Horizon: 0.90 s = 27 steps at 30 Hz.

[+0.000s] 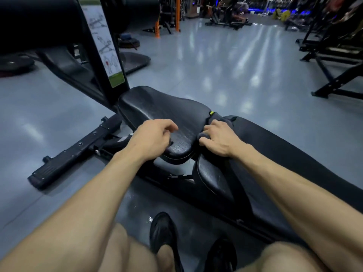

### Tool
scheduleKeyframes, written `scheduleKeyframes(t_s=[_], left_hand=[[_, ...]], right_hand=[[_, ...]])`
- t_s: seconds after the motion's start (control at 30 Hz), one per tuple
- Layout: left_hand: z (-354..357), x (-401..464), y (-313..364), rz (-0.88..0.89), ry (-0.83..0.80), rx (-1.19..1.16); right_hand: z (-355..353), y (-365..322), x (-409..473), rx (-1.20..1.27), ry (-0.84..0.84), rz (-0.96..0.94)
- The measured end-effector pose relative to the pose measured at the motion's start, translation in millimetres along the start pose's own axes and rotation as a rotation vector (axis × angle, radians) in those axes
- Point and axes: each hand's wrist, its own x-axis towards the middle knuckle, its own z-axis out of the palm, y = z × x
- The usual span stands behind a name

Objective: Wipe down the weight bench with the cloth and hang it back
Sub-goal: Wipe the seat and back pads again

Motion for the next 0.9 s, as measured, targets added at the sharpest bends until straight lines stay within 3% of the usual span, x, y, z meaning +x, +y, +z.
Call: scheduleKeyframes(t_s=[0.23, 0.43, 0.53, 0.7, 0.8, 0.9], left_hand=[[-28.3, -2.7, 1.8, 0.077, 0.023, 0.035], [8.1, 7.2, -14.4, 0.192, 0.022, 0.036], [9.2, 39.7, -27.0, 0.326, 0.022, 0.093], [0.5, 100.0, -44.4, 0.371, 0.041, 0.161], [5.8, 124.5, -48.9, 0.407, -0.012, 0.212], [8.4, 139.6, -53.0, 0.428, -0.065, 0.228]], right_hand=[[-3.3, -25.9, -18.5, 0.053, -0.004, -0.043], [2.7, -27.3, -23.7, 0.238, 0.023, -0.072], [1.5, -22.8, -15.8, 0.304, 0.006, -0.069], [-6.3, -21.4, -6.4, 0.508, -0.034, -0.025], [-10.7, -12.9, -3.5, 0.869, -0.031, 0.175], [-29.7, 7.5, 3.7, 1.46, 0.16, 0.694]])
